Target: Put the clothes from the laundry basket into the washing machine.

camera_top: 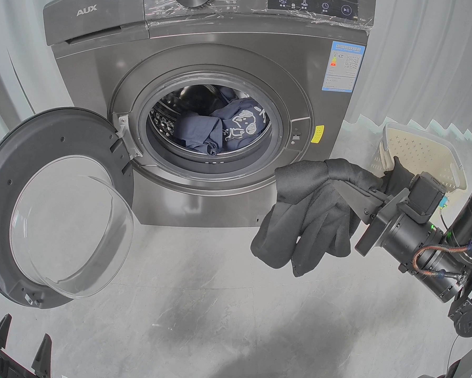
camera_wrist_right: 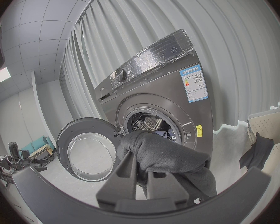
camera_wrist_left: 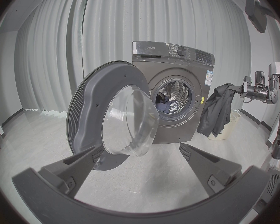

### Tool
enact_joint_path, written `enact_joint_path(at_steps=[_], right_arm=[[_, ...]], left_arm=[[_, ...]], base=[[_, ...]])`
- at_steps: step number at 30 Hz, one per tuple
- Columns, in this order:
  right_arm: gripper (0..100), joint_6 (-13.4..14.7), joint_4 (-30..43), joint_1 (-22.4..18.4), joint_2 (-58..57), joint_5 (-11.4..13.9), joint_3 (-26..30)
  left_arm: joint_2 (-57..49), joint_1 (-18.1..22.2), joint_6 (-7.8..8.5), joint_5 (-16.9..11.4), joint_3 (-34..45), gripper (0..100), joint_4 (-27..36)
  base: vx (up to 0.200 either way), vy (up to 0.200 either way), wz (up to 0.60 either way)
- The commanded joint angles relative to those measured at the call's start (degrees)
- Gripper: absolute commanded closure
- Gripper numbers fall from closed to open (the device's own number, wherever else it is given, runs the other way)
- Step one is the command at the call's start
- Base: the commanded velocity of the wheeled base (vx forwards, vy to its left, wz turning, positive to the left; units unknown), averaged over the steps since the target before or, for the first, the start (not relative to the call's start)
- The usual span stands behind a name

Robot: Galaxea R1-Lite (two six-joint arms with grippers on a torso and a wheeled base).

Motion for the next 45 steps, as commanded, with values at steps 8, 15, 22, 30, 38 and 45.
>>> enact_joint_path(at_steps=[8,15,22,30,38,45], right_arm=[[100,-0.01,-0.26,0.12,1.06,0.01,0.25],[100,-0.10,-0.26,0.12,0.97,-0.08,0.42],[100,-0.27,-0.61,3.82,4.57,-0.08,-2.12],[100,1.31,-5.88,6.28,10.38,-2.01,-7.05],[100,1.49,-8.26,8.56,15.30,-4.12,-13.11],[100,2.10,-7.99,8.39,16.70,-3.77,-16.89]], left_arm=[[-0.86,0.04,-0.02,0.01,0.92,0,0.00],[-0.86,0.04,0.42,0.01,0.92,0,0.00],[-0.95,0.13,2.09,0.01,1.01,0,-0.09],[-1.04,0.22,2.80,-0.26,1.01,0,-0.35],[8.54,1.01,1.21,-19.77,-8.66,0,-7.03],[29.37,-0.22,5.43,-33.39,-9.01,0,-16.53]], base=[[0.000,0.075,0.00],[0.000,0.171,0.00],[0.000,0.000,0.00],[0.000,0.000,0.00],[0.000,0.000,0.00],[0.000,0.000,0.00]])
